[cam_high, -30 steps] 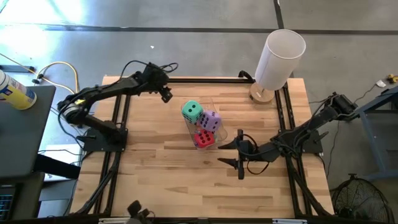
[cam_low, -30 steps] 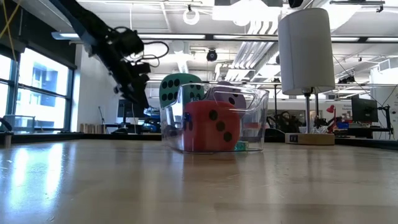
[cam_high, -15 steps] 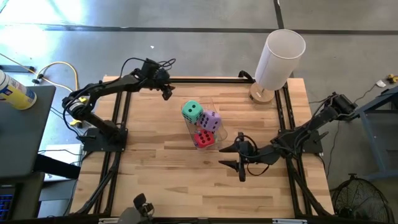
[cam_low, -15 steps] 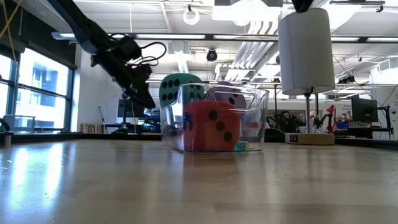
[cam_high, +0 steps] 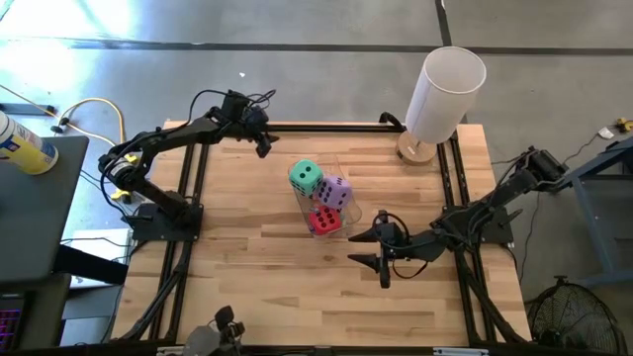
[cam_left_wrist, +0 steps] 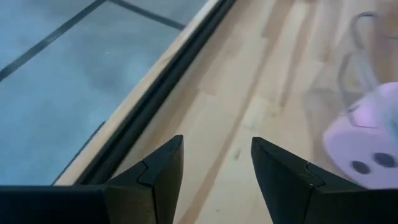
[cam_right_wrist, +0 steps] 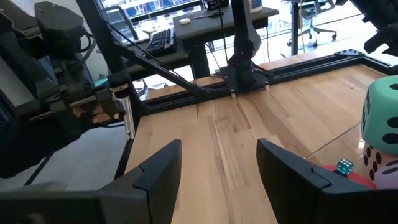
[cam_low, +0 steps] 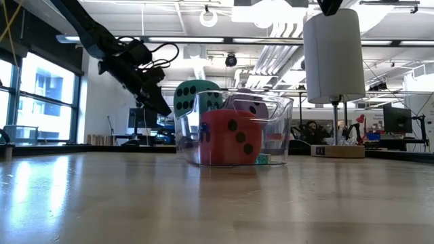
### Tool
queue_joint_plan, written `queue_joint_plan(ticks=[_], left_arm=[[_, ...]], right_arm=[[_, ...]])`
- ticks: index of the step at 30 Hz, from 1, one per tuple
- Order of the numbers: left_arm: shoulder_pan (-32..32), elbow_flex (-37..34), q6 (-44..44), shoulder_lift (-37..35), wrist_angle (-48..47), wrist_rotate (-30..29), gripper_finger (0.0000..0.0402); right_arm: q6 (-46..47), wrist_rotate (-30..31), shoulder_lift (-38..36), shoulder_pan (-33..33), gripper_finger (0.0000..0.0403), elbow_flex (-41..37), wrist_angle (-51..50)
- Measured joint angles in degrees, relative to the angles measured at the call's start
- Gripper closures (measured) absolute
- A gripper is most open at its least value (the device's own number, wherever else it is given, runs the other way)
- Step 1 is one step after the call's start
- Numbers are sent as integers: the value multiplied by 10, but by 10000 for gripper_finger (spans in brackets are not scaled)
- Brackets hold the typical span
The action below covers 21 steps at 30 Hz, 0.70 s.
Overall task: Pick & Place Dice
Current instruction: Return to Home Position
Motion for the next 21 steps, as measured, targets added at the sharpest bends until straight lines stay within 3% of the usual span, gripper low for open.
queue_joint_plan(ticks=[9, 21], left_arm=[[0, 0, 12, 0, 0, 63, 220], [0, 0, 5, 0, 24, 103, 220]], right_arm=[[0, 0, 0, 0, 204, 0, 0], [0, 0, 0, 0, 204, 0, 0]])
